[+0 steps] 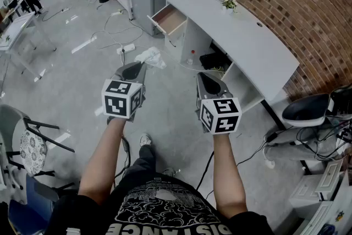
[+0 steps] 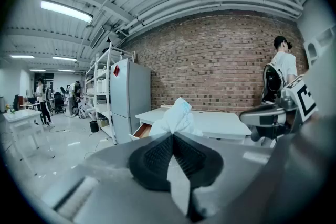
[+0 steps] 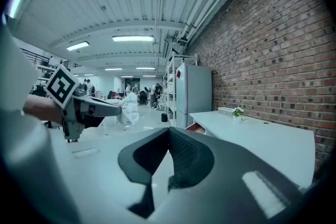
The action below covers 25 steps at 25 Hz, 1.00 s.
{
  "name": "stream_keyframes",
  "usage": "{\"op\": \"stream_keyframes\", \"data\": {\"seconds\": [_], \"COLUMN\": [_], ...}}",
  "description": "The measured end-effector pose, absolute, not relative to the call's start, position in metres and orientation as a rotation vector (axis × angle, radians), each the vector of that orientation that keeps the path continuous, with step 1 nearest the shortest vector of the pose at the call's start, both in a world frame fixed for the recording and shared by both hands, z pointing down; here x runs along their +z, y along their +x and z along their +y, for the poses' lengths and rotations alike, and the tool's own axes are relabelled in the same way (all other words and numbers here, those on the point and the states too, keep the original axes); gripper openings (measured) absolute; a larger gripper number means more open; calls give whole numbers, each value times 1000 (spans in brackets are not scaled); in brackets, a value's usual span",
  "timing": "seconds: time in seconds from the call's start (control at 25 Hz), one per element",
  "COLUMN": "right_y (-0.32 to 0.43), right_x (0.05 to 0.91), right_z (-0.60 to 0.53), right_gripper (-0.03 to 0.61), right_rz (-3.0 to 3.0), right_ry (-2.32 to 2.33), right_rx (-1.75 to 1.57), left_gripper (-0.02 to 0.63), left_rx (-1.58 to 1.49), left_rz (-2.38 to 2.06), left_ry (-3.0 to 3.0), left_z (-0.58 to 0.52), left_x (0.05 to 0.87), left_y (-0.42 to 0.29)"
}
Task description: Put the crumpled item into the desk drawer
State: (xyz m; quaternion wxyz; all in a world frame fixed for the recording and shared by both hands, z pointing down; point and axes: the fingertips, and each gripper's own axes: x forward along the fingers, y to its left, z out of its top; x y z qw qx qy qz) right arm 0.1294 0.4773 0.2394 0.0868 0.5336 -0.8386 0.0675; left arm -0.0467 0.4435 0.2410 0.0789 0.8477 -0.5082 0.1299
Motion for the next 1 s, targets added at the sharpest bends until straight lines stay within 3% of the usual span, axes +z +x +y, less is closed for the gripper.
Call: {"op": "stream_keyframes", "data": {"seconds": [1.0], "right_y": [95], "right_x": [252], "right_z": [355], "right_gripper": [3], "right_rz": [-2439], "right_ry": [1644], "right_rx": [266], "left_gripper": [5], "left_rx": [400], "left_rz": [-1426], "left_ry": [2554], "left_z": [313], "left_x": [252], "left_y": [-78]}}
